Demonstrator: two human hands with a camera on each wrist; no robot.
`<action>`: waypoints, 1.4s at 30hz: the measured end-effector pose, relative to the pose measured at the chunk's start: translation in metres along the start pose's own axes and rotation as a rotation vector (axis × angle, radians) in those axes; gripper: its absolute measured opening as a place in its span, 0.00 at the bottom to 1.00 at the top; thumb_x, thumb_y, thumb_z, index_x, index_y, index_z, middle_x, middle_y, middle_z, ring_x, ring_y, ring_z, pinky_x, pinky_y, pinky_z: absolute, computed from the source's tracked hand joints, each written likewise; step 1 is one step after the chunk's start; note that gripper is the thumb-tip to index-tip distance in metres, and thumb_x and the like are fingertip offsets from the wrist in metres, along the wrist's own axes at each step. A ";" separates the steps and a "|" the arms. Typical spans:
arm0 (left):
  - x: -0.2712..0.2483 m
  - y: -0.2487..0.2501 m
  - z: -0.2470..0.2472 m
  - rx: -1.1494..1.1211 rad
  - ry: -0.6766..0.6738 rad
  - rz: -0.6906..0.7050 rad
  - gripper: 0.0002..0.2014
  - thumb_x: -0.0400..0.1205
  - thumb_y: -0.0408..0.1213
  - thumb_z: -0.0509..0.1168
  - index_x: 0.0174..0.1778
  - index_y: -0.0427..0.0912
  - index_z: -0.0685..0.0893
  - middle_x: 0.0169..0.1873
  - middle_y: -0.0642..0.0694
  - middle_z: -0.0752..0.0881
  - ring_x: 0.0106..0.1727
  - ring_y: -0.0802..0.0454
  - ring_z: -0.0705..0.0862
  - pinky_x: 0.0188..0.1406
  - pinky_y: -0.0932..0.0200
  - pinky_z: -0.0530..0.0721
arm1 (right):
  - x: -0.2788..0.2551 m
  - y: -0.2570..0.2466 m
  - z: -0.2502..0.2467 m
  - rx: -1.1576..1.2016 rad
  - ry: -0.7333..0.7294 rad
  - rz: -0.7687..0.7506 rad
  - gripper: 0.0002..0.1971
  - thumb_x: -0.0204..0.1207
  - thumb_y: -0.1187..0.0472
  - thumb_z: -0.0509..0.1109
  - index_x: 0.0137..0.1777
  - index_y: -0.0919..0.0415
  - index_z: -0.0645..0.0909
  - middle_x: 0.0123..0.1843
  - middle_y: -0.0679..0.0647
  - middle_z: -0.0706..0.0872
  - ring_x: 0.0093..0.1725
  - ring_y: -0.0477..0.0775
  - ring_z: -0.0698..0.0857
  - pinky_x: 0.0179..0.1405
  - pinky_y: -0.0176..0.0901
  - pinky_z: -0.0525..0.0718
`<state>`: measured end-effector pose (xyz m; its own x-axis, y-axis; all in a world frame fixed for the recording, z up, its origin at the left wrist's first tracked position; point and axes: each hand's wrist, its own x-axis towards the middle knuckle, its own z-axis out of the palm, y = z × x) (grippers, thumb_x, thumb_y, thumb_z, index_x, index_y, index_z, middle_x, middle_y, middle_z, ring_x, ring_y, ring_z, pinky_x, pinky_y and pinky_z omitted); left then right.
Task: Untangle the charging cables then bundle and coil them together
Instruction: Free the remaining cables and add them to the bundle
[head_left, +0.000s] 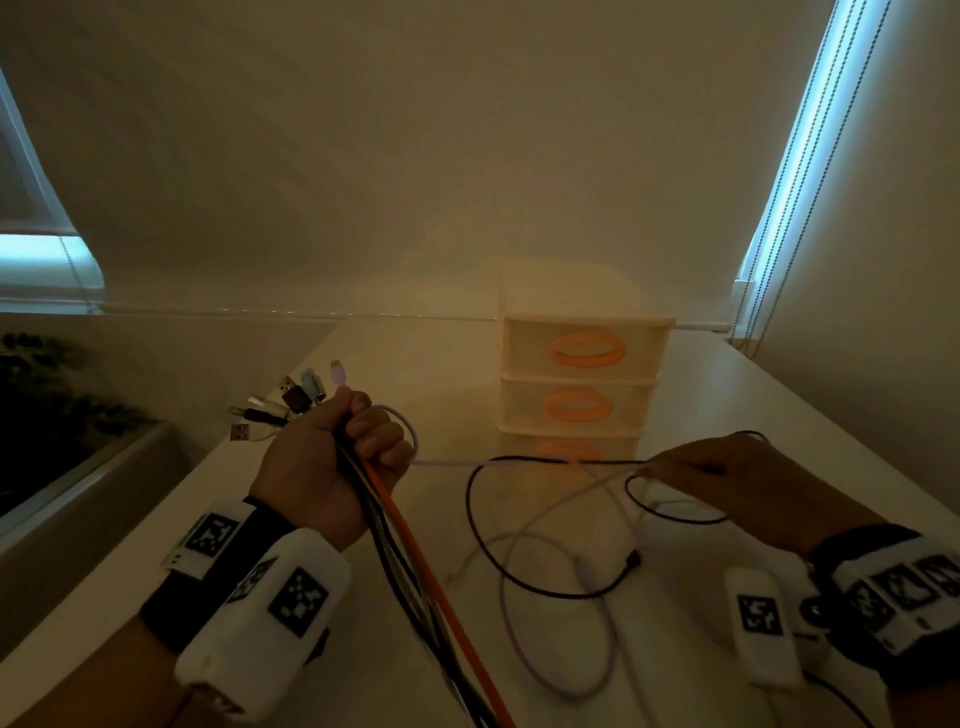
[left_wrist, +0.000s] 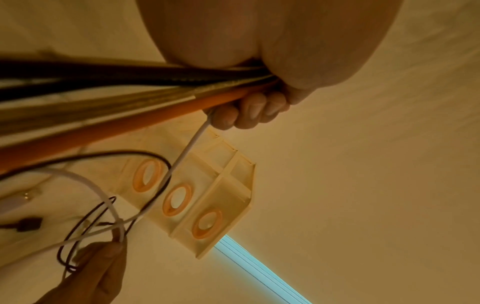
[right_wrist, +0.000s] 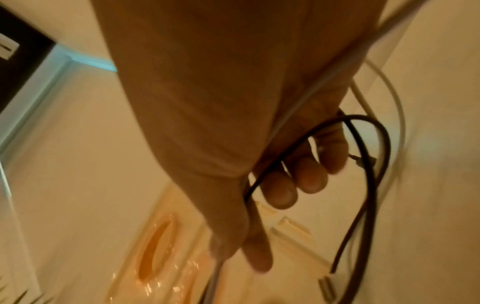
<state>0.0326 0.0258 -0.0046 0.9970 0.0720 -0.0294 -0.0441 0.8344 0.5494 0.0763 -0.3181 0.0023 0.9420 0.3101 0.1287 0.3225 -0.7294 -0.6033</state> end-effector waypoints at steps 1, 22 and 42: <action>0.000 0.000 0.000 -0.002 -0.003 0.004 0.19 0.89 0.43 0.53 0.32 0.44 0.71 0.25 0.52 0.65 0.21 0.56 0.64 0.21 0.62 0.69 | 0.002 0.005 -0.004 -0.064 0.038 0.006 0.09 0.83 0.46 0.66 0.50 0.33 0.87 0.45 0.29 0.86 0.47 0.30 0.83 0.45 0.25 0.73; -0.019 -0.019 0.018 -0.029 -0.261 -0.121 0.17 0.89 0.43 0.54 0.34 0.43 0.72 0.27 0.53 0.62 0.24 0.56 0.63 0.25 0.61 0.70 | -0.009 -0.101 0.092 0.381 -0.317 -0.263 0.07 0.86 0.53 0.65 0.50 0.54 0.81 0.34 0.48 0.85 0.35 0.42 0.83 0.40 0.37 0.81; -0.010 0.004 0.010 0.009 -0.262 0.026 0.18 0.89 0.42 0.52 0.32 0.45 0.71 0.26 0.54 0.63 0.23 0.58 0.62 0.23 0.64 0.67 | -0.003 -0.064 0.058 -0.039 0.037 -0.359 0.27 0.71 0.33 0.72 0.70 0.30 0.73 0.63 0.24 0.76 0.64 0.30 0.73 0.65 0.28 0.72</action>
<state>0.0232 0.0231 0.0067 0.9782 -0.0512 0.2013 -0.0707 0.8291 0.5547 0.0473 -0.2374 -0.0055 0.7704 0.5293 0.3555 0.6361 -0.6006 -0.4844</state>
